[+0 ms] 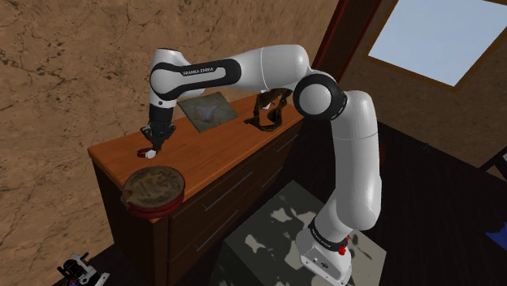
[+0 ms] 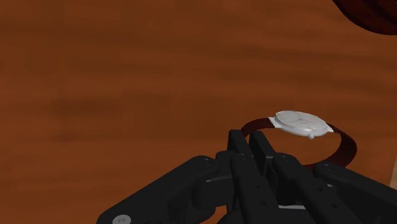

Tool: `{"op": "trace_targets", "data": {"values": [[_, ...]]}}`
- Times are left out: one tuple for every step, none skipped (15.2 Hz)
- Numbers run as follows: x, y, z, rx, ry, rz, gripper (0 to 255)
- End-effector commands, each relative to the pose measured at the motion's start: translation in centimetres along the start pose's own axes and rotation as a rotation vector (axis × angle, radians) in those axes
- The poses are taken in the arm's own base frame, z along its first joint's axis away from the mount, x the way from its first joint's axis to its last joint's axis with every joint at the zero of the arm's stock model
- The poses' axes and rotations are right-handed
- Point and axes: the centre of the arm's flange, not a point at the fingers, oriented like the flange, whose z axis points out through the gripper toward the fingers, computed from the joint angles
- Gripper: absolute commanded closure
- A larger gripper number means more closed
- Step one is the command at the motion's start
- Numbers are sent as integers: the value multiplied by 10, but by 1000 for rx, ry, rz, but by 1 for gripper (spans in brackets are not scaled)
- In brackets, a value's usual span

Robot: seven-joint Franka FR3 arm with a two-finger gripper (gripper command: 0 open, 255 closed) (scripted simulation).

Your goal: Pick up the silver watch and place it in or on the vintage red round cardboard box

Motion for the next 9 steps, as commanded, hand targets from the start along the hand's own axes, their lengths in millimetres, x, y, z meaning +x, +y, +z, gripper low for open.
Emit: {"op": "trace_targets", "data": {"values": [[0,0,0,0,0,0,255],[0,0,0,0,0,0,255],[0,0,0,0,0,0,255],[0,0,0,0,0,0,255],[0,0,0,0,0,0,255],[-1,-1,-5,0,0,0,255],[-1,-2,-10,0,0,0,255],[-2,-3,-15,0,0,0,255],[-3,-4,-20,0,0,0,255]]}}
